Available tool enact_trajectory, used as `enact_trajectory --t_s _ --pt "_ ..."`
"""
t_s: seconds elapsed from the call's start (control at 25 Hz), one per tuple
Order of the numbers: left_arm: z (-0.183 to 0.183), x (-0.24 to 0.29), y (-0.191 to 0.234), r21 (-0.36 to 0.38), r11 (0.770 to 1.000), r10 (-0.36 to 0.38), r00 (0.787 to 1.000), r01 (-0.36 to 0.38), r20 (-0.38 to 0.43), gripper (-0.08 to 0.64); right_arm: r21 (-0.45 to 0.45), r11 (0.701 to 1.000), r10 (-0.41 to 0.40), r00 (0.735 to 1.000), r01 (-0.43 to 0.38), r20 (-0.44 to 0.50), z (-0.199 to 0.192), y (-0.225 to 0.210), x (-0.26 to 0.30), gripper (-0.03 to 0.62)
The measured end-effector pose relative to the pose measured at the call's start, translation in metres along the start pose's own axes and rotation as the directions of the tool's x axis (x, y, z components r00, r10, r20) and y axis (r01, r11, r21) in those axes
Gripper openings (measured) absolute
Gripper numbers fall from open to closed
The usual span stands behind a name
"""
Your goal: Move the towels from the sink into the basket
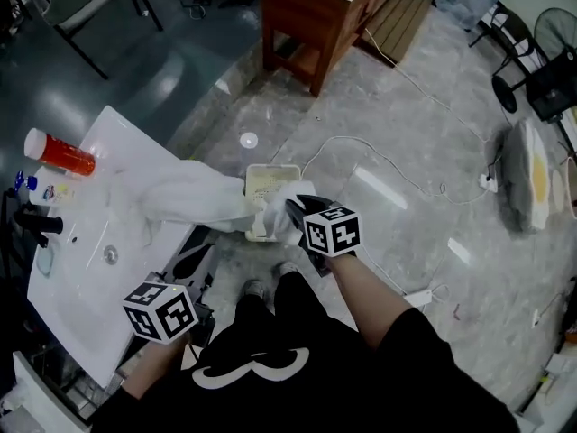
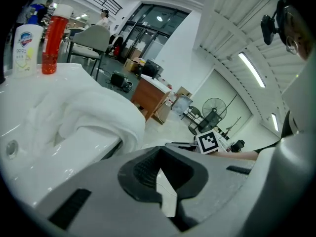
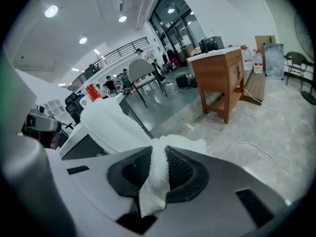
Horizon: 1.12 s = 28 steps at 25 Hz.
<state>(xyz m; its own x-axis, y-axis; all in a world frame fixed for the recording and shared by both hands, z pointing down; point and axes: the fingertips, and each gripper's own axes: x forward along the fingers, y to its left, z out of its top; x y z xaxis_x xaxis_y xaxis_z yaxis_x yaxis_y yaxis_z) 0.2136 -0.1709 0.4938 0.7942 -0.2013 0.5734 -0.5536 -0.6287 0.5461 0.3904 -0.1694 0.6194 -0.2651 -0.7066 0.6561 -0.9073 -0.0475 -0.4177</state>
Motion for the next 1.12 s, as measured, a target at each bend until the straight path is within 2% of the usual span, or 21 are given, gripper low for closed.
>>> enact_trajectory --t_s 0.2,0.48,0.6,0.84,1.12 --pt "0.002 0.015 0.007 -0.04 0.998 0.052 0.998 -0.05 0.048 0.005 -0.024 0.999 0.032 0.996 -0.034 -0.08 -0.007 -0.029 0.045 0.072" --pt "-0.005 0.033 0.022 -0.1 0.991 0.097 0.991 -0.087 0.093 0.005 0.01 0.999 0.049 0.982 -0.048 -0.181 -0.026 -0.064 0.097 0.073" --pt "-0.014 0.038 0.03 -0.127 0.986 0.12 0.988 -0.107 0.097 0.005 0.023 0.999 0.048 0.98 -0.044 -0.191 -0.033 -0.078 0.11 0.091" --pt "-0.031 0.041 0.039 -0.168 0.976 0.158 0.984 -0.142 0.087 0.005 -0.057 0.994 0.076 0.972 -0.09 -0.222 -0.041 -0.086 0.119 0.249" --pt "-0.036 0.038 0.026 -0.173 0.972 0.176 0.98 -0.157 0.097 0.005 -0.114 0.981 0.131 0.967 -0.158 -0.217 -0.04 -0.074 0.1 0.309"
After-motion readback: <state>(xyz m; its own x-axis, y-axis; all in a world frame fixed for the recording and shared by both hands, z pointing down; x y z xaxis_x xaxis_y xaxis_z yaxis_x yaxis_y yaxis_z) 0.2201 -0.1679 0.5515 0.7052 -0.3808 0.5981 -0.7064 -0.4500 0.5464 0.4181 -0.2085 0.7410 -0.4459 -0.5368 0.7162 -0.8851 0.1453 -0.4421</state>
